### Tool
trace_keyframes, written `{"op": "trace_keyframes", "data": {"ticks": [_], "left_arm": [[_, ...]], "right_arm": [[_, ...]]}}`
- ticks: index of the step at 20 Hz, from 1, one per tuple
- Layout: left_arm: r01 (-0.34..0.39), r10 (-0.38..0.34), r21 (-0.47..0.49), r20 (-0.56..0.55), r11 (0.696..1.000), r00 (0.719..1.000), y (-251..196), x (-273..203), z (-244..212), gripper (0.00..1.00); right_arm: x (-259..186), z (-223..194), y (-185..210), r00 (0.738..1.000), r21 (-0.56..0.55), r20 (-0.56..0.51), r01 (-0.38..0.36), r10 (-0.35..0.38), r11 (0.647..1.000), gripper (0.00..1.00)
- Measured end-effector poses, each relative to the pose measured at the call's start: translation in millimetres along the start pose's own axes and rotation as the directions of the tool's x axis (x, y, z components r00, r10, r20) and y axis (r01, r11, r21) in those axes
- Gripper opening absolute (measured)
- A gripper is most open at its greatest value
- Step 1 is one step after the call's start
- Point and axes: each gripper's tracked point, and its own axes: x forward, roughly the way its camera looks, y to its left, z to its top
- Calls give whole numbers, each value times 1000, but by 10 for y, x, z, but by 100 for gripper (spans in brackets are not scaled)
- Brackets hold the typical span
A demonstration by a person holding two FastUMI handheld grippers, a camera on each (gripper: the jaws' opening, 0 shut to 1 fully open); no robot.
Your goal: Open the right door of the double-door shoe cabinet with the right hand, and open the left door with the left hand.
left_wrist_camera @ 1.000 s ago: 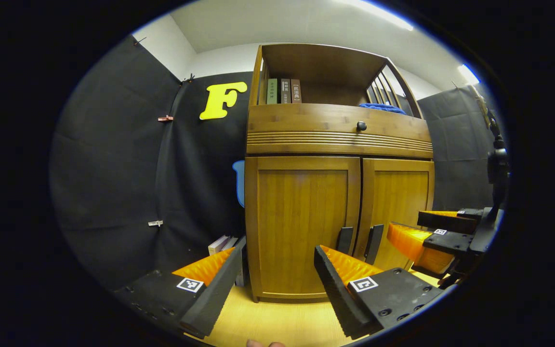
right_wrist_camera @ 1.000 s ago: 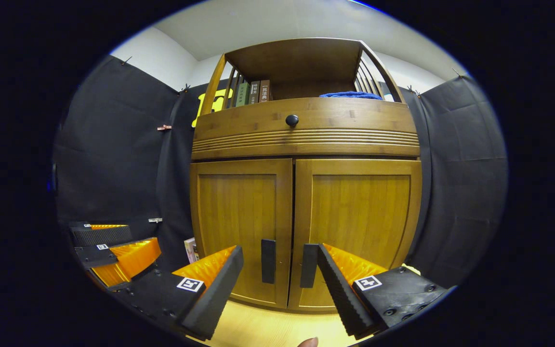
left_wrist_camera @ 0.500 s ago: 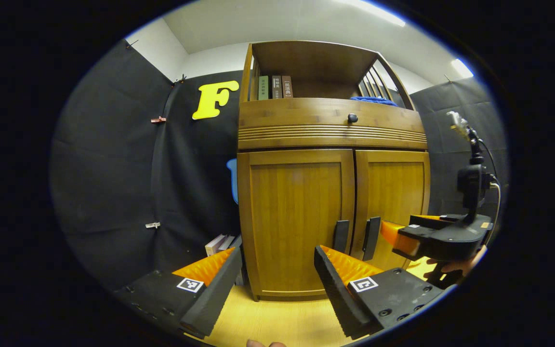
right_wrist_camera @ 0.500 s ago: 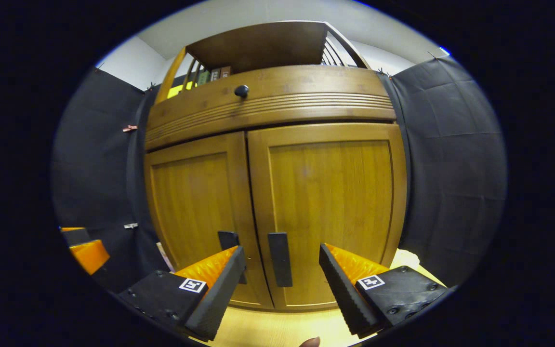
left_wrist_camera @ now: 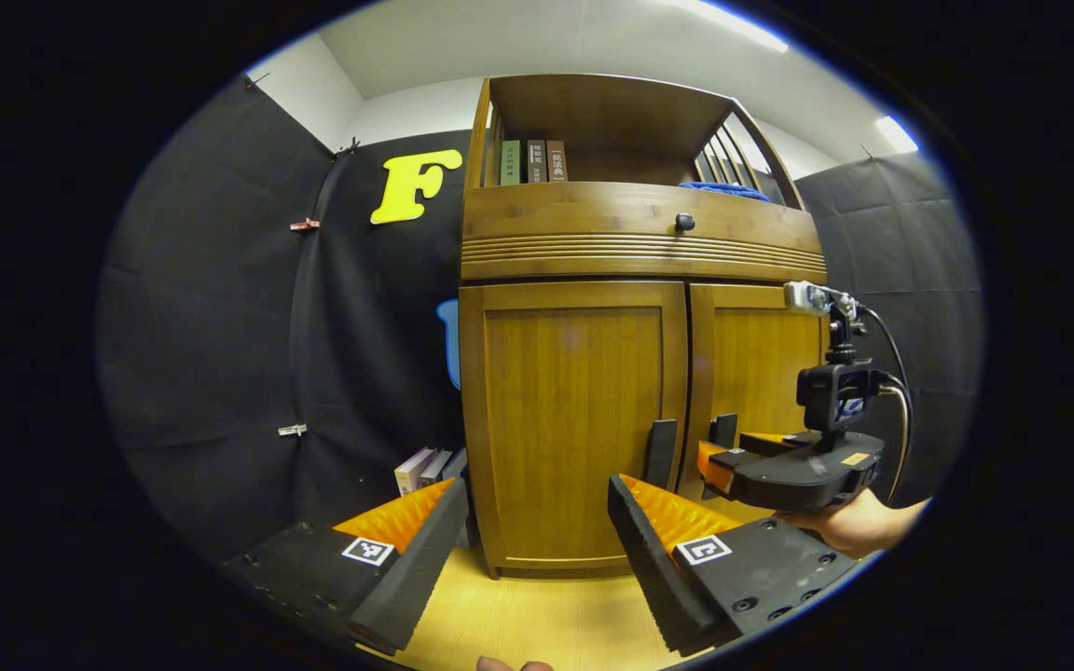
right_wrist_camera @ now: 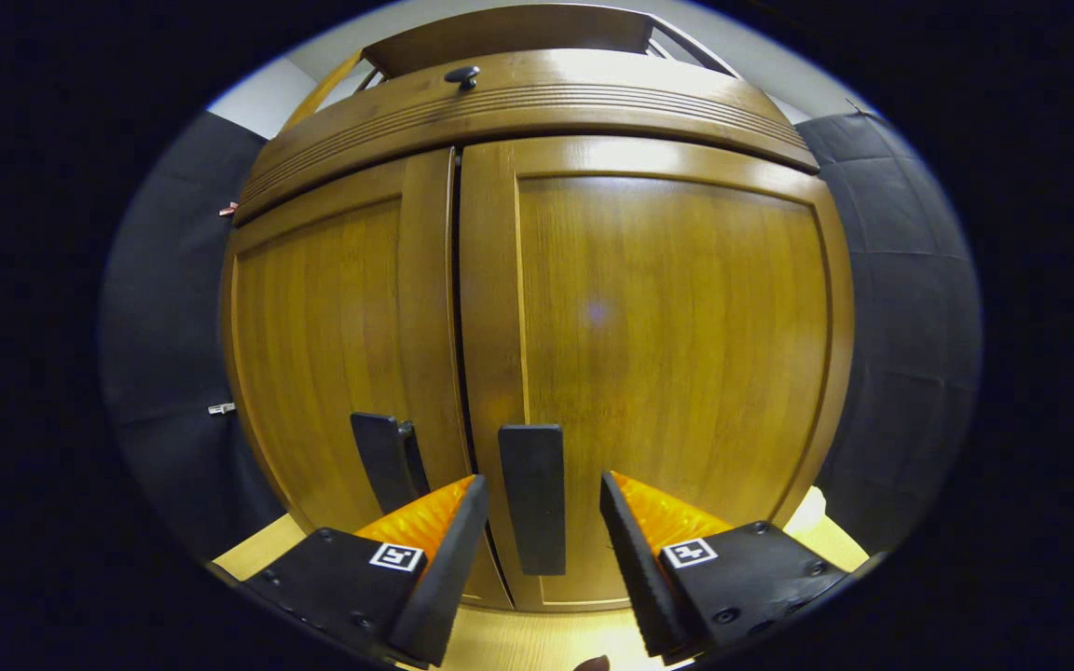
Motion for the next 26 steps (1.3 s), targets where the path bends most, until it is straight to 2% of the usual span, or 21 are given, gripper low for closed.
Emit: {"op": "trace_keyframes", "data": {"ticks": [3,4,6,7,8,11,19,26], "left_arm": [[2,-2,1,-1,1000,1000,3,1,-2,93],[3,-3,1,-3,1000,1000,5,-6,-3,94],[6,-6,-1,-4,1000,1000,3,-10,-8,94],[6,-6,-2,-4,1000,1000,4,-13,-4,94],[4,-4,-5,-2,1000,1000,8,-21,-1,94],[8,-8,-14,2,1000,1000,-3,-28,9,94],[22,-22,-19,17,1000,1000,-126,-73,3,94],[53,-53,-6,26,999,998,-412,-49,42,94]], "right_arm": [[62,-37,-14,1000,-13,-9,28,-29,1000,45],[95,-67,-24,999,-30,-7,34,-34,999,39],[87,-65,-7,999,-42,-14,30,-30,999,39],[62,-54,4,999,-44,-22,24,-25,999,33],[80,-78,-7,999,-50,-30,14,-15,999,33],[-42,-86,-6,999,-45,-40,-30,28,999,21],[-810,-99,-160,986,-8,-41,-163,163,987,21],[-1429,-89,-548,981,14,-48,-186,186,982,21]]}}
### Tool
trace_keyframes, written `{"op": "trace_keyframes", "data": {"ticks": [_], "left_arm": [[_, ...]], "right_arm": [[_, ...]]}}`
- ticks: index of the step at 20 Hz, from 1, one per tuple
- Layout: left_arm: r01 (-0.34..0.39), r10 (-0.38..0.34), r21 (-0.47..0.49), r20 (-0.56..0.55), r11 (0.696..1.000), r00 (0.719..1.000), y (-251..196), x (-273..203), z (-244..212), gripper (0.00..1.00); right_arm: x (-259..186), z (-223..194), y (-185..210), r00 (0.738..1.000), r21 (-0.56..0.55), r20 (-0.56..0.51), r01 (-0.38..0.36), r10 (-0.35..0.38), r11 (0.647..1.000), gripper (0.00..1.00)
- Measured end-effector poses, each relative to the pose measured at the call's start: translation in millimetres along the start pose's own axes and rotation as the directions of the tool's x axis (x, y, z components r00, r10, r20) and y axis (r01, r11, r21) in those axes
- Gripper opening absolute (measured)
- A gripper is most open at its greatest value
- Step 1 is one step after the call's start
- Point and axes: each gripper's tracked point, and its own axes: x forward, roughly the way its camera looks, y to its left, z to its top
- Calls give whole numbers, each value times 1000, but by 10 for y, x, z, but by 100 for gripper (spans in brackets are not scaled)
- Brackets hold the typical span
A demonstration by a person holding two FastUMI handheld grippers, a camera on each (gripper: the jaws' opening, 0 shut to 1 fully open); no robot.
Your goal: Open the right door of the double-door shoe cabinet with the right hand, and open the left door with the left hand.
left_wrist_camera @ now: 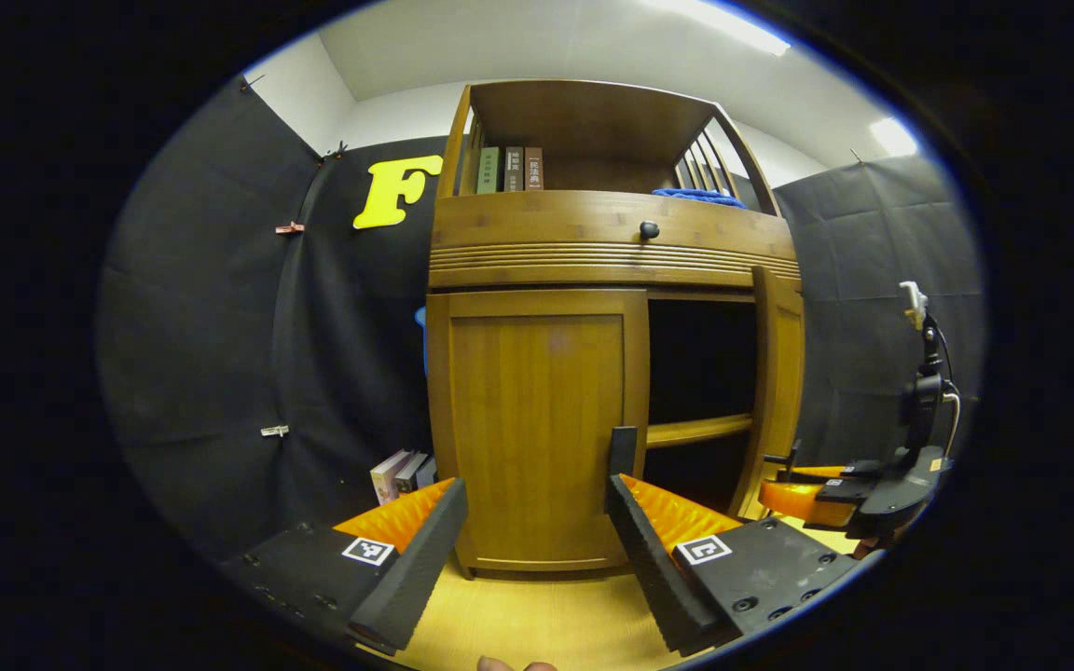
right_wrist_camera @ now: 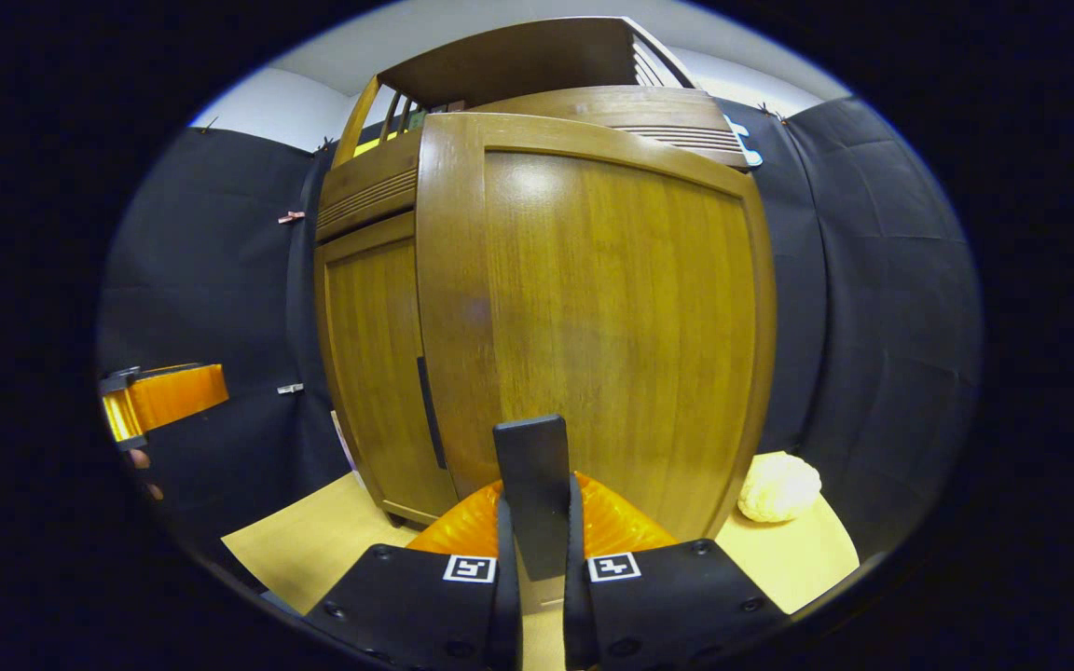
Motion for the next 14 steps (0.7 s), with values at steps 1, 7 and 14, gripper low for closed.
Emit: {"op": "trace_keyframes", "data": {"ticks": [1,7,14], "left_arm": [[6,-6,1,1,1000,1000,-55,9,-3,94],[45,-45,-5,-14,999,999,-343,126,-72,94],[84,-84,-1,-31,997,996,-665,427,-161,93]], "right_arm": [[-83,-1,-50,1000,-4,-1,1,-1,1000,21],[-445,-7,-373,999,-10,-16,50,-50,999,21],[-904,-2,-888,987,36,-47,158,-156,987,20]]}}
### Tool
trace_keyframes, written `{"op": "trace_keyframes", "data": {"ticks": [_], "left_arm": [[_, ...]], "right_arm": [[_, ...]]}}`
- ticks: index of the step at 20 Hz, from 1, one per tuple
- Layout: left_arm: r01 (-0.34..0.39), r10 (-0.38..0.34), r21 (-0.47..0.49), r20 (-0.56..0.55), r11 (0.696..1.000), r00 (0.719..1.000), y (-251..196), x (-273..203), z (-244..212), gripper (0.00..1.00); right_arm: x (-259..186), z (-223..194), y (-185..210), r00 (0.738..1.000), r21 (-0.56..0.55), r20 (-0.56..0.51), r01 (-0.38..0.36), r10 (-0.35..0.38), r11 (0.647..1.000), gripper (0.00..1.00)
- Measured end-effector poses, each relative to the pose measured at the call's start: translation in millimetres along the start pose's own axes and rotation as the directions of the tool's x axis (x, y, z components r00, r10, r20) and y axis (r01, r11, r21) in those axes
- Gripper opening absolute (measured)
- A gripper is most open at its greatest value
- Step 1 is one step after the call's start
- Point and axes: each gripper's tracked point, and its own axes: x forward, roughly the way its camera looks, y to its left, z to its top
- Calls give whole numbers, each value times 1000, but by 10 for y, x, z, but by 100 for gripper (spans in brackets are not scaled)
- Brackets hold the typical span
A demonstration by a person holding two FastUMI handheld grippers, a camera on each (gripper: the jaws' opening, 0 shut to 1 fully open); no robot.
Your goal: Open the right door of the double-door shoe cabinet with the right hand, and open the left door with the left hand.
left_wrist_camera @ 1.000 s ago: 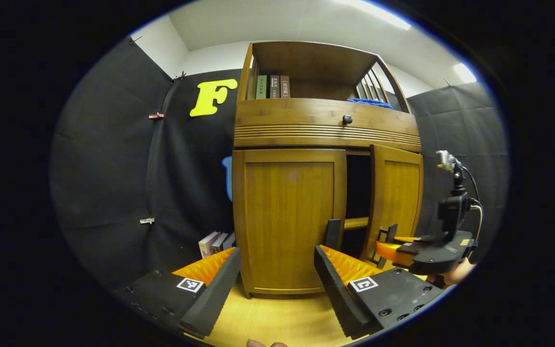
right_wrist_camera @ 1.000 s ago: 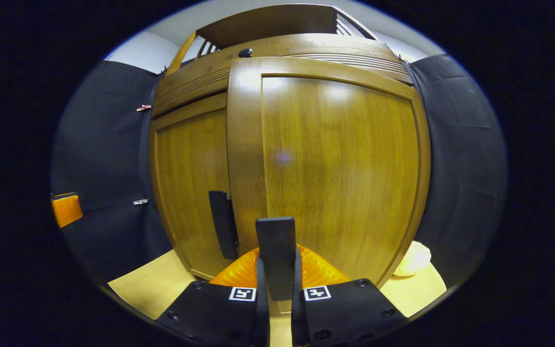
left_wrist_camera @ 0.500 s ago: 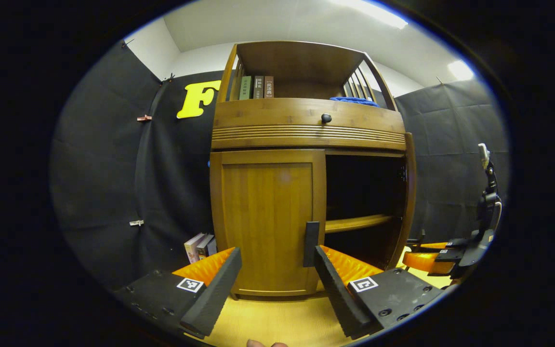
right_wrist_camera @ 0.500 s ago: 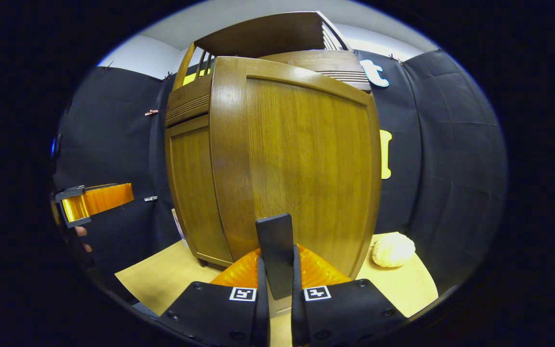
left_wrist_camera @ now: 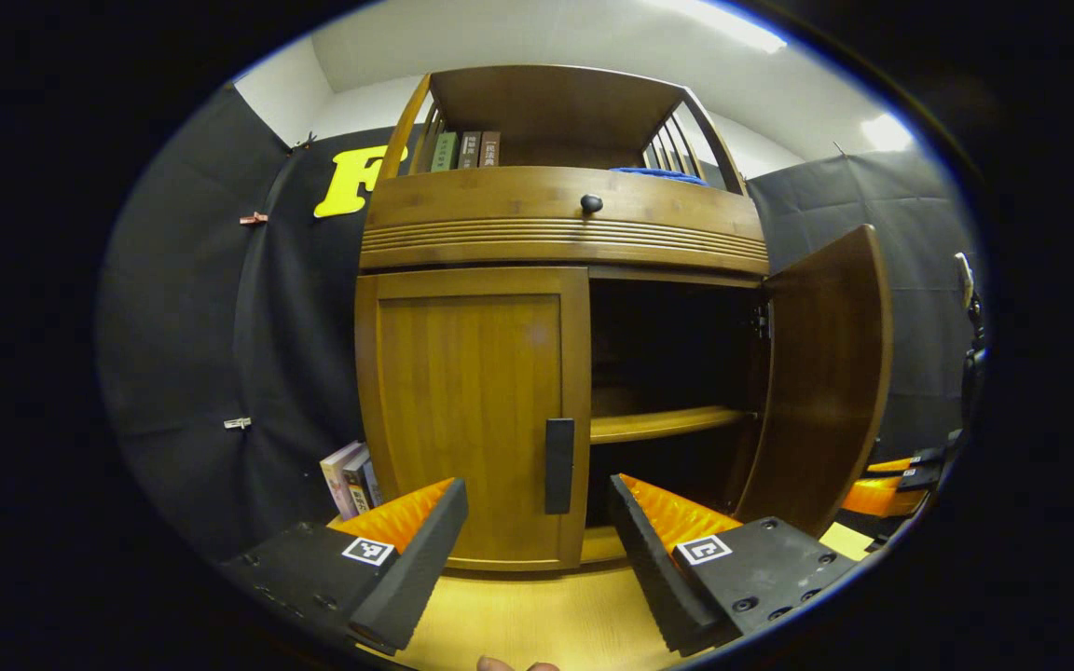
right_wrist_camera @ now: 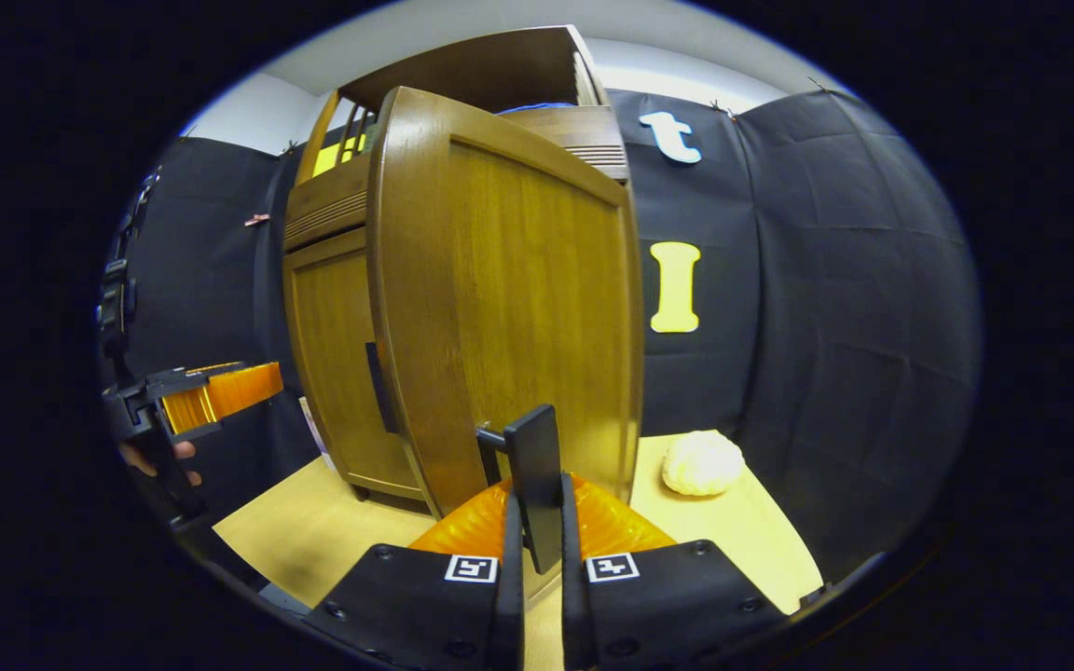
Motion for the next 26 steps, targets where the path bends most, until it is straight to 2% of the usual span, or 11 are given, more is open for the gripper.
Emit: {"op": "trace_keyframes", "data": {"ticks": [3,6,7,10,14,15,22,23,24,25,26], "left_arm": [[12,-12,6,5,1000,1000,-91,95,-20,94],[17,-17,7,11,1000,1000,-140,199,-57,94],[17,-17,6,12,1000,1000,-152,239,-66,94],[15,-15,6,-4,1000,1000,-194,357,-164,94],[25,-25,3,-24,1000,999,-323,627,-264,94],[24,-24,7,-25,1000,999,-345,694,-282,93],[-62,62,31,-17,998,998,-285,1151,-371,95],[-67,68,36,-18,997,998,-269,1216,-384,93],[-74,75,42,-20,996,997,-264,1278,-375,93],[-77,79,46,-24,996,997,-247,1330,-394,94],[-80,81,44,-25,996,996,-218,1384,-418,94]], "right_arm": [[-158,27,-286,999,26,-2,33,-33,999,19],[-237,70,-635,994,-40,6,110,-109,993,19],[-239,97,-751,992,-40,12,125,-124,991,14],[-341,184,-960,988,-12,22,156,-156,988,14],[-447,227,-1320,969,-42,34,247,-246,968,16],[-503,241,-1326,972,-39,37,233,-232,972,18],[-668,297,-1457,971,-43,57,234,-231,971,85],[-686,287,-1417,974,-28,51,221,-219,975,89],[-697,292,-1380,978,-7,50,205,-204,979,87],[-728,292,-1307,983,18,52,176,-177,984,94],[-754,255,-1216,987,33,51,152,-153,988,95]]}}
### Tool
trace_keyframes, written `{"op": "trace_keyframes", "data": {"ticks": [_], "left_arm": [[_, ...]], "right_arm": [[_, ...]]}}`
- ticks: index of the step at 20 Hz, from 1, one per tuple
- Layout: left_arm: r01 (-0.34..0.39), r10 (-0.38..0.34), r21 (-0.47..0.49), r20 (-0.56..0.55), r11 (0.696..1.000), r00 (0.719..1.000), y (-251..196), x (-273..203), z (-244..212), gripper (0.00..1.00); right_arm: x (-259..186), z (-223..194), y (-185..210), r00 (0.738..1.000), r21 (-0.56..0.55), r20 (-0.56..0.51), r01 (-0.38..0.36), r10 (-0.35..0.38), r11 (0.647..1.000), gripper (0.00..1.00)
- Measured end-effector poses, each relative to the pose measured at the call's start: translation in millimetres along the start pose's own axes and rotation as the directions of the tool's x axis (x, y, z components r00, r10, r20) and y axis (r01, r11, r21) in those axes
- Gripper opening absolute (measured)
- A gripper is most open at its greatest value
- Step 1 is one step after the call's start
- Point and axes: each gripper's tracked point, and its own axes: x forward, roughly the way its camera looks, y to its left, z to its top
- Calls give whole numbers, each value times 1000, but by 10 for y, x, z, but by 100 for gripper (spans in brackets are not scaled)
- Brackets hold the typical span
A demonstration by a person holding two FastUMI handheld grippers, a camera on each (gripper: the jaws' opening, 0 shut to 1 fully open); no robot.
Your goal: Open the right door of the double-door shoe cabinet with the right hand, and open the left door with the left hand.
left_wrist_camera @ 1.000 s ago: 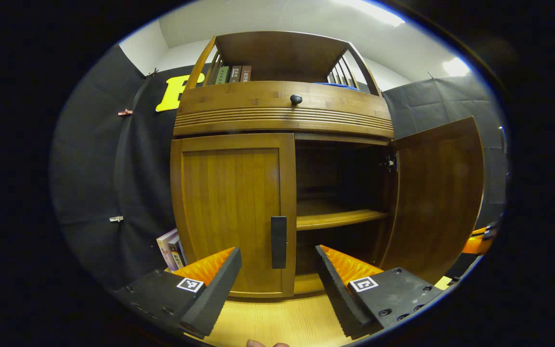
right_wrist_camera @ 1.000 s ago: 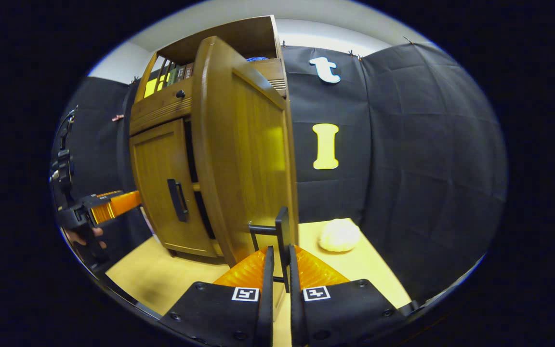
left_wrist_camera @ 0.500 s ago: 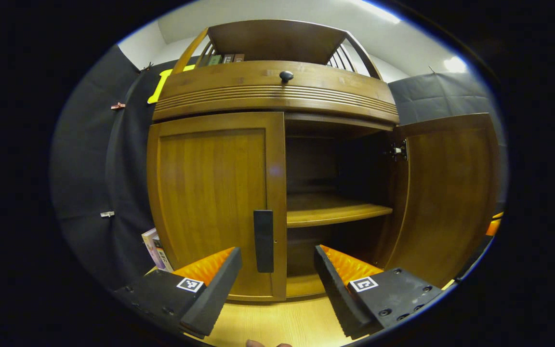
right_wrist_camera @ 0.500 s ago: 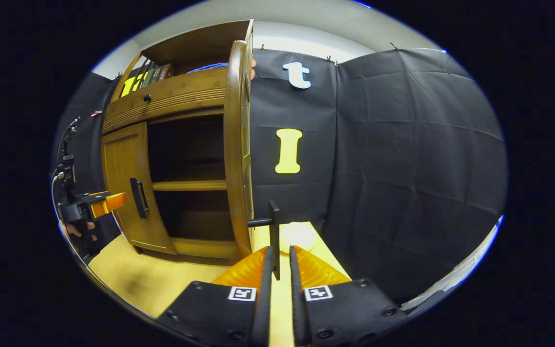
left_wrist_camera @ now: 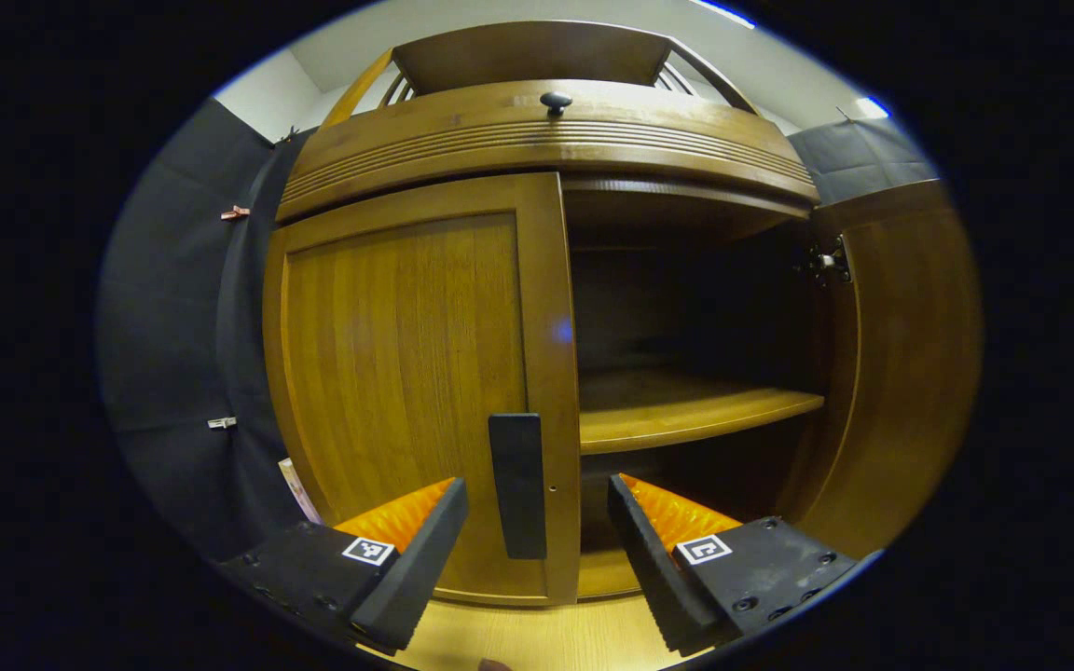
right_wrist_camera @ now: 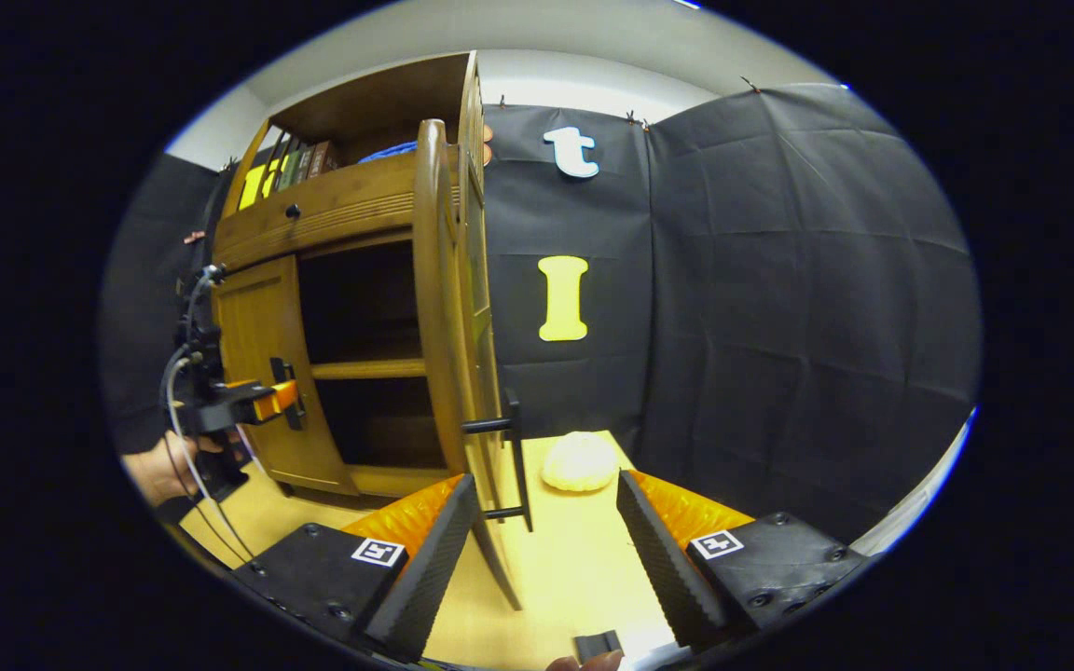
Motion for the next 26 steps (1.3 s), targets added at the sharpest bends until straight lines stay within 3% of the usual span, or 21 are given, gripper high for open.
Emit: {"op": "trace_keyframes", "data": {"ticks": [3,5,13,19,26], "left_arm": [[1,-1,-4,-8,1000,1000,40,132,-52,93],[11,-11,0,-6,1000,1000,38,211,-65,86],[-14,13,-62,-20,998,1000,104,377,-67,37],[11,-14,-57,-42,998,999,123,324,-70,32],[68,-69,-64,-21,996,997,166,13,-28,33]], "right_arm": [[-95,-173,153,999,7,-31,-44,44,999,95],[-134,-208,260,997,7,-41,-69,69,998,95],[-254,-257,606,984,-30,-48,-172,171,985,95],[-178,-168,958,972,-11,-40,-231,230,973,95],[-103,-184,1528,934,-16,-55,-354,353,935,95]]}}
